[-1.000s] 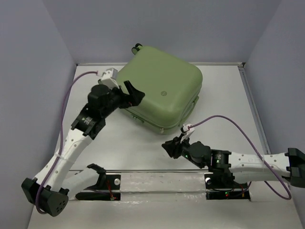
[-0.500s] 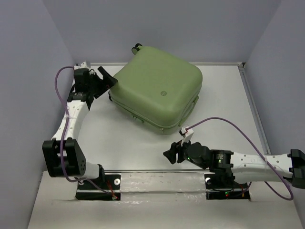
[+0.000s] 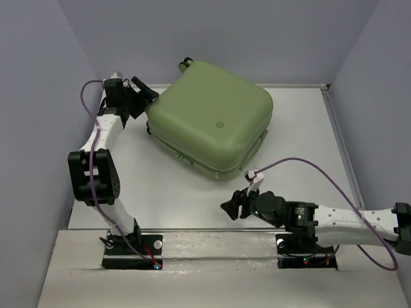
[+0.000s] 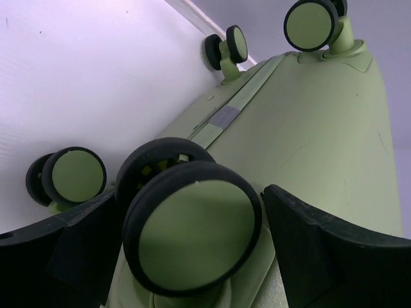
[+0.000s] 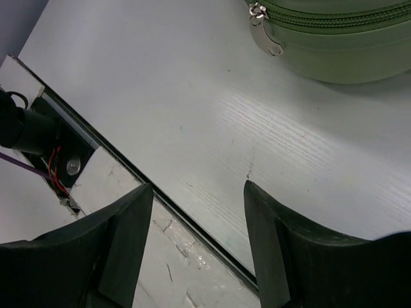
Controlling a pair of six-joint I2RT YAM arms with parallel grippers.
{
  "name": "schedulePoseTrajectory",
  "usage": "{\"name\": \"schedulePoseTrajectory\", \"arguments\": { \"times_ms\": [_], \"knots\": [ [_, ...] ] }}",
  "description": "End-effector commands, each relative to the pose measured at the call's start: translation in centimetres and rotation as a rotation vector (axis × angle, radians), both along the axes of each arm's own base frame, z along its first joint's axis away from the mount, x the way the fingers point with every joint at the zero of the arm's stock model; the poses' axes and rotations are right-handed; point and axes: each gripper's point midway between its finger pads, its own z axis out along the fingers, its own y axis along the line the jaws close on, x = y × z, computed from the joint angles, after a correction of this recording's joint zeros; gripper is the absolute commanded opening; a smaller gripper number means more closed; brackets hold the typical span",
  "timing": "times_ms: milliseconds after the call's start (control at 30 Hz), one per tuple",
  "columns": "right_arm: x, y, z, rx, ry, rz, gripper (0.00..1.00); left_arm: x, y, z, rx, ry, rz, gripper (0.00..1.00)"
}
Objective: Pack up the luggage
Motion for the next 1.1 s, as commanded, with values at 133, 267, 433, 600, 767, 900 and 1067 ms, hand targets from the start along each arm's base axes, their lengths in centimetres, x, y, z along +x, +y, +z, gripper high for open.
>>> {"name": "schedulePoseTrajectory", "arguments": {
  "times_ms": [133,267,433,600,767,900,1067],
  "knots": [
    [2.0,-2.6,-0.1,-0.035,-0.007,-0.18,0.7,1.4,-1.7,2.8,-0.145,-0.11,-0.025,0.75],
    [4.7,-4.6,-0.5,-0.054,0.007,-0.289,0.69,1.5,-2.0,2.7,-0.174,-0.138,-0.03,0.32],
    [9.5,-8.6,-0.2,-0.076,0.004,-0.44,0.39,0.3,-1.5,3.0,-0.138,-0.195,-0.012,0.06],
    [14.0,-11.9,1.0,-0.105,-0.042,-0.548,0.07,-2.0,-1.4,1.4,-0.111,-0.185,0.004,0.06],
    [18.9,-11.9,1.0,-0.006,-0.024,-0.472,0.07,-6.3,-2.3,0.1,-0.091,-0.179,0.008,0.06],
    [22.6,-8.0,5.0,0.056,-0.136,-0.269,0.07,-10.7,-3.9,-0.6,-0.052,-0.199,-0.013,0.06],
    [27.9,-7.5,9.1,0.113,-0.183,-0.198,0.07,-16.4,-4.9,-1.5,-0.038,-0.22,-0.063,0.06]
  ]
}}
